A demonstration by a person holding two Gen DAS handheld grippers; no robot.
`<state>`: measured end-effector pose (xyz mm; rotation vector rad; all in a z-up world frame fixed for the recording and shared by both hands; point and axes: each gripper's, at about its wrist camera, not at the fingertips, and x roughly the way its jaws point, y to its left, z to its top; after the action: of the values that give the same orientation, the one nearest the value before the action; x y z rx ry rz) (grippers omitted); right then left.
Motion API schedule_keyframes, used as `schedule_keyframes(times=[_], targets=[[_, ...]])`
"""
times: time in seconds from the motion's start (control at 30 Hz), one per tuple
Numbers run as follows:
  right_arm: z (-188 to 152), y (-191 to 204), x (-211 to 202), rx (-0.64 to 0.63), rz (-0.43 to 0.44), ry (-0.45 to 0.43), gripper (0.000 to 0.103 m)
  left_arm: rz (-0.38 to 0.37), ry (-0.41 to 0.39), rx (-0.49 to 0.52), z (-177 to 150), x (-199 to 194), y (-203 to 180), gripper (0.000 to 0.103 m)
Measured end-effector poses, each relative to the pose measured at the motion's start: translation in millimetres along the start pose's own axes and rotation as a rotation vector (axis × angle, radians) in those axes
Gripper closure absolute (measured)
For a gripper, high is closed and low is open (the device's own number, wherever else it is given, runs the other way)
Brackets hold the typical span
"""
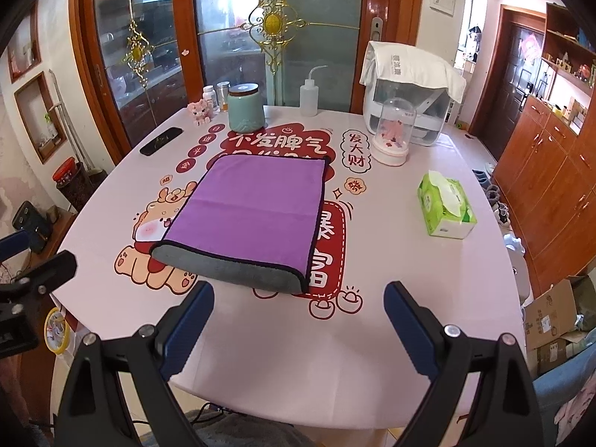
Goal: Fold towel
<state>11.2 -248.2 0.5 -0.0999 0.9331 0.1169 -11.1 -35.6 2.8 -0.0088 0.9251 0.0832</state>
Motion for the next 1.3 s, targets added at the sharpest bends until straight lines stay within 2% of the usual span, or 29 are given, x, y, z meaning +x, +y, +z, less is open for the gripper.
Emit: schedule_keyframes(times=[0.27, 0.47, 0.7, 0.83, 1.03, 1.3], targets=[[1, 2, 24, 0.002, -0.020, 0.041, 0.014, 0.000, 0.029, 0.036, 7, 25, 9, 0.000], [6, -4, 47, 0.019, -0.056, 0.068, 0.016, -0.007, 0.079, 0.060, 23, 66, 25, 0.000], [10, -4, 89, 0.001, -0.031, 0.138, 0.017, -0.071, 0.135, 0.114, 41, 121, 50, 0.000], [7, -1, 117, -0.012, -0.005, 0.188, 0.021, -0.116, 0.168, 0.146, 46, 153, 60, 0.000], [-1, 3, 158, -0.054, 0.044, 0.240, 0.031, -0.191, 0.220, 0.239, 44, 200, 65, 0.000], [-3, 8, 188, -0.116, 0.104, 0.267, 0.033, -0.250, 0.302, 0.302, 38, 248, 65, 0.000]])
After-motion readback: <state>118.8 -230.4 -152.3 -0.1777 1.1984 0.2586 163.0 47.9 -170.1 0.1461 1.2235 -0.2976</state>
